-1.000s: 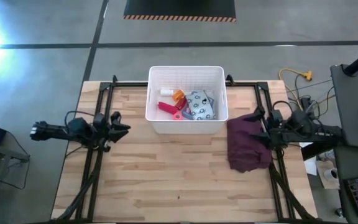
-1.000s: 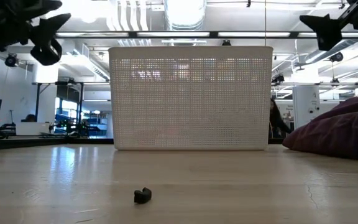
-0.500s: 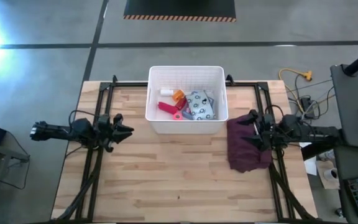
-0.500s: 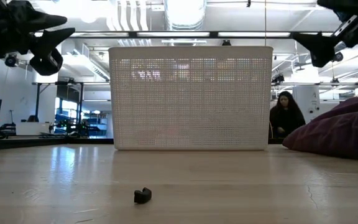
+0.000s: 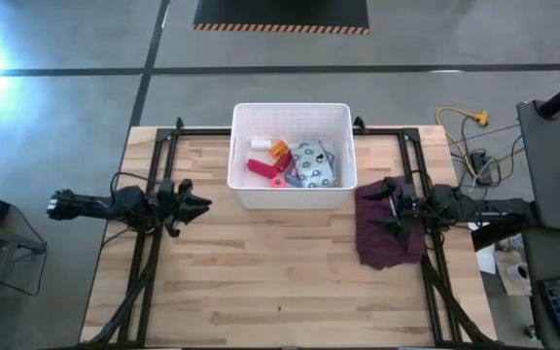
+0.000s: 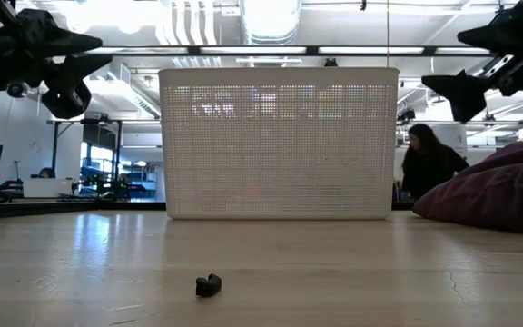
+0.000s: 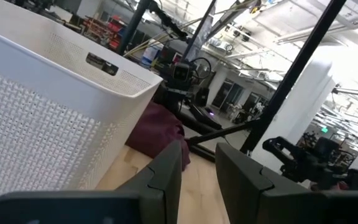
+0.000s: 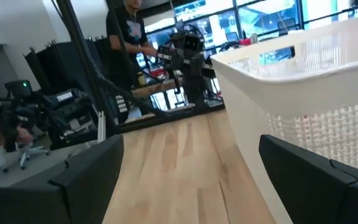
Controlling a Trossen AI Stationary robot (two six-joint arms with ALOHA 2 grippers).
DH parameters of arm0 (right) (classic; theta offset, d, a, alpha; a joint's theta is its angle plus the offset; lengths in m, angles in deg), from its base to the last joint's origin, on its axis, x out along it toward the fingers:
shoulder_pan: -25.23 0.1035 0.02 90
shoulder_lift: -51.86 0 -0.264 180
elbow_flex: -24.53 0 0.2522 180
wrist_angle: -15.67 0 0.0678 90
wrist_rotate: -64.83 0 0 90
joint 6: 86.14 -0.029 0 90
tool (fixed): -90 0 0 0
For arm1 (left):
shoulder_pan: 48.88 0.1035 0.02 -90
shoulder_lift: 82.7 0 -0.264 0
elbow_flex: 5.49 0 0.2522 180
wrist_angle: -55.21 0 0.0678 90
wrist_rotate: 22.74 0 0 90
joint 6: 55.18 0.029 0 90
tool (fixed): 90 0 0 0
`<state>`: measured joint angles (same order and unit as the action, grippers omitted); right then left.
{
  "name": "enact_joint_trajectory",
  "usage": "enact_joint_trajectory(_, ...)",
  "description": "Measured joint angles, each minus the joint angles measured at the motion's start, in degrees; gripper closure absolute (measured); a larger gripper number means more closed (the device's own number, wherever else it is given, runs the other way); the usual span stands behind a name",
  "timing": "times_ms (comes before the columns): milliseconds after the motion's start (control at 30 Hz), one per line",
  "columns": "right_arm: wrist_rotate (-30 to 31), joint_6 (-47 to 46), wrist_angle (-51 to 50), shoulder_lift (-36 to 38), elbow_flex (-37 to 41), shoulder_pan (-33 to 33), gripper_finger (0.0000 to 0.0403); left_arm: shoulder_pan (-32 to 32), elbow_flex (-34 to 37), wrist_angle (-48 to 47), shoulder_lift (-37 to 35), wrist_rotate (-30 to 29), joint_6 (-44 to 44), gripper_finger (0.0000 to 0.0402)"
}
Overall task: Pick & place medical supplies in basket/bin
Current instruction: Return to Home Position
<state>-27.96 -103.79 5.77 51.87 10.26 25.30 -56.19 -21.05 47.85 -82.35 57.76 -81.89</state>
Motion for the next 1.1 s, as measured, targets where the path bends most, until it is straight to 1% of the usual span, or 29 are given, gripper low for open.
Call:
enact_joint_trajectory(200, 1.3, 0.1, -1.7, -0.6, 0.0, 0.0, 0.0039, 0.0, 0.0, -0.1, 2.6, 0.0, 0.0, 0.0321)
enact_joint_trajectory(400, 1.3, 0.1, -1.9, -1.6, 0.0, 0.0, 0.0039, 0.0, 0.0, -0.3, 5.7, 0.1, 0.0, 0.0321)
enact_joint_trajectory(1100, 1.3, 0.1, -1.9, -1.6, 0.0, 0.0, 0.0039, 0.0, 0.0, -0.2, 17.9, 0.1, 0.0, 0.0321)
